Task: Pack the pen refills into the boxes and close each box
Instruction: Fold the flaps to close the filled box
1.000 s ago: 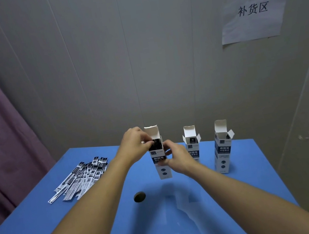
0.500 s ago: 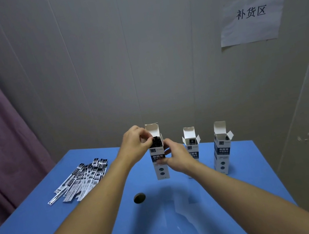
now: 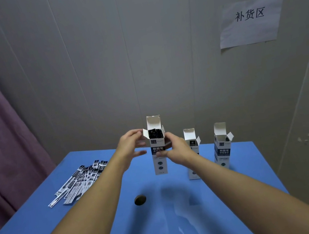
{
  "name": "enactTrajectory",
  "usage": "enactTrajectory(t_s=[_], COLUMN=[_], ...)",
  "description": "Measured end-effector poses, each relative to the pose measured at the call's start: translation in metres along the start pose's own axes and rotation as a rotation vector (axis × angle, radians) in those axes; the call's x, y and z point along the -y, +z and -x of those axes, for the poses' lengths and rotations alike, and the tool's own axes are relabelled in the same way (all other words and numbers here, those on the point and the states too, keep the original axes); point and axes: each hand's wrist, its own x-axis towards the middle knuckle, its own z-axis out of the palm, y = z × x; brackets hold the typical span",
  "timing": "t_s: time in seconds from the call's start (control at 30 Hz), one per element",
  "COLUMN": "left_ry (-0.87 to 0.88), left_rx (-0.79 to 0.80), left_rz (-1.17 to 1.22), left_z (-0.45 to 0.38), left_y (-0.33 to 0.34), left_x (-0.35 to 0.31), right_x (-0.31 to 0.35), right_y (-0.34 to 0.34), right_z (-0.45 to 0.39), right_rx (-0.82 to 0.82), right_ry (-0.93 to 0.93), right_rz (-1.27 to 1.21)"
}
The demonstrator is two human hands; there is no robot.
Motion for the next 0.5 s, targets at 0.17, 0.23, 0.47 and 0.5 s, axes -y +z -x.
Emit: enactTrajectory(t_s=[0.17, 0.23, 0.47, 0.5], left_ry=[-0.258, -0.289, -0.260, -0.244], left_rx=[0.250, 0.298, 0.242, 0.230], left_rz=[-0.027, 0.016, 0.140, 0.141], left_z=[0.011, 0.015, 0.016, 0.015], left_y=[-0.003, 0.000, 0.014, 0.015], left_x=[0.002, 0.003, 0.001, 0.001], right_x=[0.006, 0.007, 0.011, 0.013], right_y=[-0.002, -0.001, -0.001, -0.003], right_z=[-0.004, -0.004, 0.002, 0.003], right_rx=[0.002, 0.008, 0.099, 0.133], right_ry=[0.017, 0.035, 0.081, 0.101], right_rz=[-0.062, -0.122, -0.245, -0.309])
